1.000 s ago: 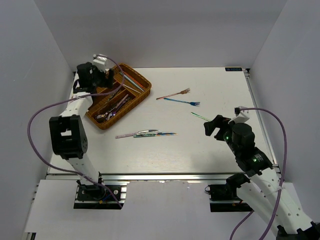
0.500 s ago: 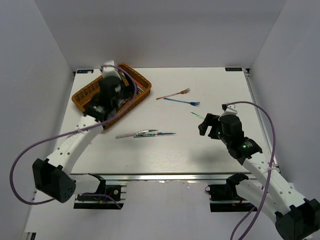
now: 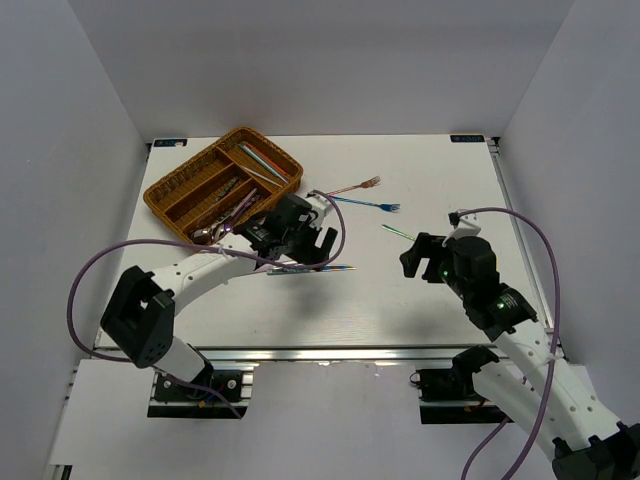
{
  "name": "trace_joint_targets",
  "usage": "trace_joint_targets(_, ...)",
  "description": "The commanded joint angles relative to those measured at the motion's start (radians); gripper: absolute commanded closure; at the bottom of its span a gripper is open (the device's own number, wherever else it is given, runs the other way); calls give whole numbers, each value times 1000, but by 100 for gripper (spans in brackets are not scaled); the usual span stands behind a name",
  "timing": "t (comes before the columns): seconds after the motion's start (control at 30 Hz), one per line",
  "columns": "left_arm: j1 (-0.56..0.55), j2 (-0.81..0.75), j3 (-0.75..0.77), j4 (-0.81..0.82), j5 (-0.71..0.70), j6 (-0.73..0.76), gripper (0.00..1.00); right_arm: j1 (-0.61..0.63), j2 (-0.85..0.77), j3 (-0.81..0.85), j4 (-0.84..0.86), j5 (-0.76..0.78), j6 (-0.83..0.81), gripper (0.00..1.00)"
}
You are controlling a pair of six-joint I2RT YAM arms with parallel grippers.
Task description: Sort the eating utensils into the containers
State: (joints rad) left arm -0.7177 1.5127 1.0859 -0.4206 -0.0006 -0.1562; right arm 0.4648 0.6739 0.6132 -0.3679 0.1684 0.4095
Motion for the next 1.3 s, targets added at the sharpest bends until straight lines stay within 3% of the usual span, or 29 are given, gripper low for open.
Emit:
trace_joint_targets(0.0, -5, 10, -6, -33, 81, 199, 4, -2, -13, 19, 18, -49, -11, 11)
trace_joint_targets(0.13, -3, 127, 43, -109, 111, 244, 14, -2, 7, 34, 18, -67, -6, 11)
trace_joint_targets(0.43, 27, 237, 37, -98, 109, 270, 30, -3, -17, 13, 29, -76, -8, 11)
trace_joint_targets(1.17, 66, 325, 80, -101, 97, 291, 31, -2, -17, 11, 49, -99, -9, 11)
trace_joint_targets(1.23, 69, 342, 85, -107, 114, 285, 36, -3, -22, 16, 43, -96, -12, 12)
trace_joint_targets(1.27, 69, 345, 86, -113, 132, 285, 45, -2, -23, 16, 41, -95, -12, 11)
